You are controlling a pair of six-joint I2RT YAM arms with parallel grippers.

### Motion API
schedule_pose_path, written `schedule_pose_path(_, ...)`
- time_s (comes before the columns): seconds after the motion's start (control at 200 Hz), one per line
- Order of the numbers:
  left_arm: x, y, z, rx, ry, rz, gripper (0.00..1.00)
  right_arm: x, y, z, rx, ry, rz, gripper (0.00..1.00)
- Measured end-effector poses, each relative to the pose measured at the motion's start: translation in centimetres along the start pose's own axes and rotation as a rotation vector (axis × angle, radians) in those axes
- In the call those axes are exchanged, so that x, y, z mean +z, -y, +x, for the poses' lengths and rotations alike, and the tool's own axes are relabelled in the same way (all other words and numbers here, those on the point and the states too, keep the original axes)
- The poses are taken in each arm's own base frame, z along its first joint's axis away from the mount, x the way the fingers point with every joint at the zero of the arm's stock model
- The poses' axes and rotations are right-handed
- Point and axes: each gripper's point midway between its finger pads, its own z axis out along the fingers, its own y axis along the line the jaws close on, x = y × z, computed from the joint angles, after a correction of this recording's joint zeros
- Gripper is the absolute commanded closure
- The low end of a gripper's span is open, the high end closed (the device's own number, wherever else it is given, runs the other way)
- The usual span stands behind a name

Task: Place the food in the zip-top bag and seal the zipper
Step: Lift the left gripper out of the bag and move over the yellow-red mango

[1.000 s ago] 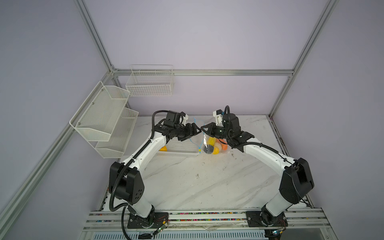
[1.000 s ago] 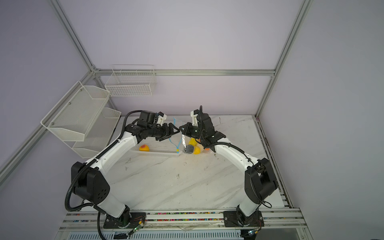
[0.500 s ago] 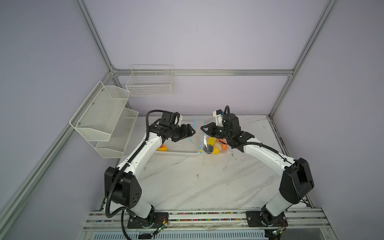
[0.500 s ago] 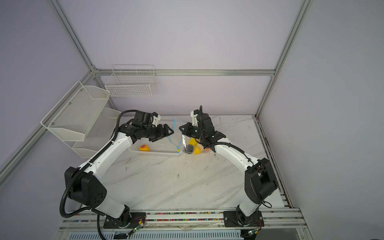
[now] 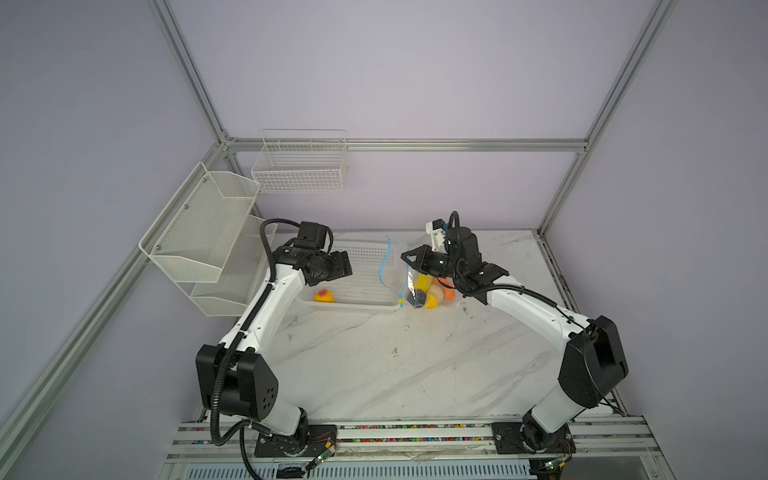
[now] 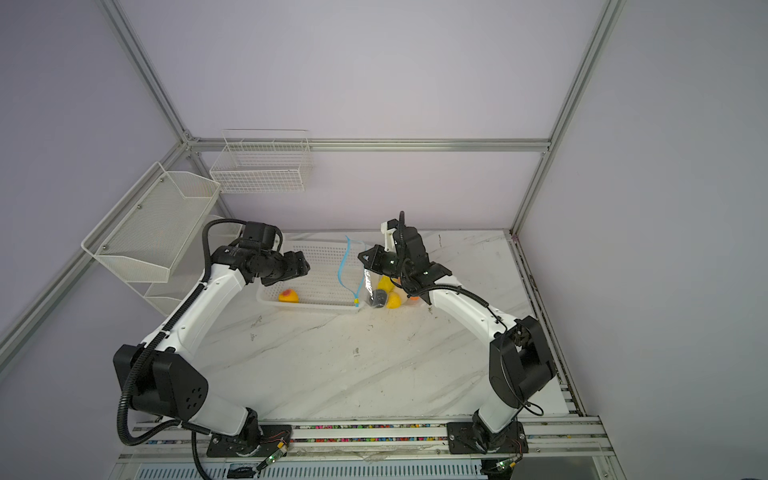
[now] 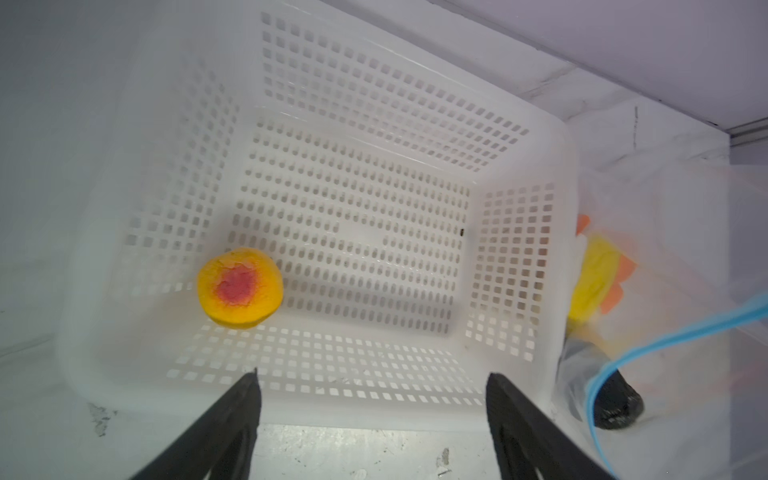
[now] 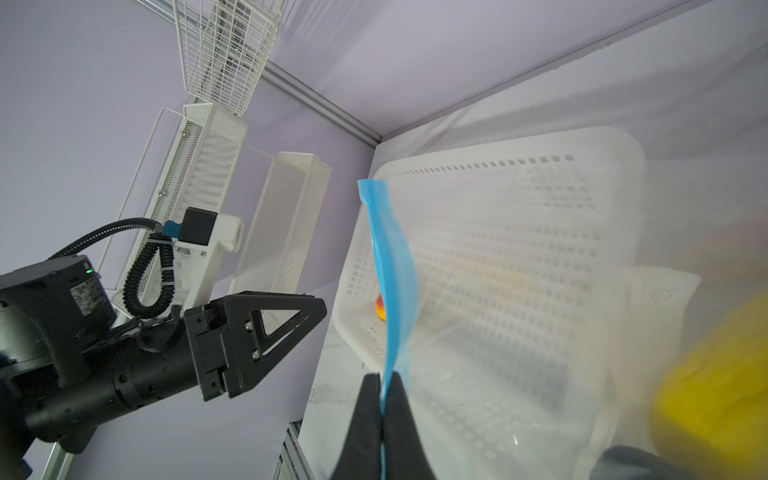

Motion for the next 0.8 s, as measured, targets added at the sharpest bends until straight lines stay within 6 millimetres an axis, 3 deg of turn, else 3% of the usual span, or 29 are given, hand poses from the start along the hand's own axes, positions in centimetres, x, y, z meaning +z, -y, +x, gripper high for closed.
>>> schedule_pose_path(0.14, 2.2, -2.3, 0.8, -0.003, -0.049, -0.123, 0.12, 0.0, 0.0, 0.0, 0.000, -0.001, -0.001, 1.00)
schedule_pose_path(0.46, 8.9, -6.6, 4.8, -0.014, -0.249, -0.289, 0.11, 0.0, -0.1, 0.1, 0.000, -0.007, -0.007, 1.00)
schedule_pose_path(0.8, 9.9, -8.1, 5.4, -0.045, -0.278, -0.306, 0.14, 0.0, -0.4, 0.2, -0.004, -0.012, -0.024, 1.00)
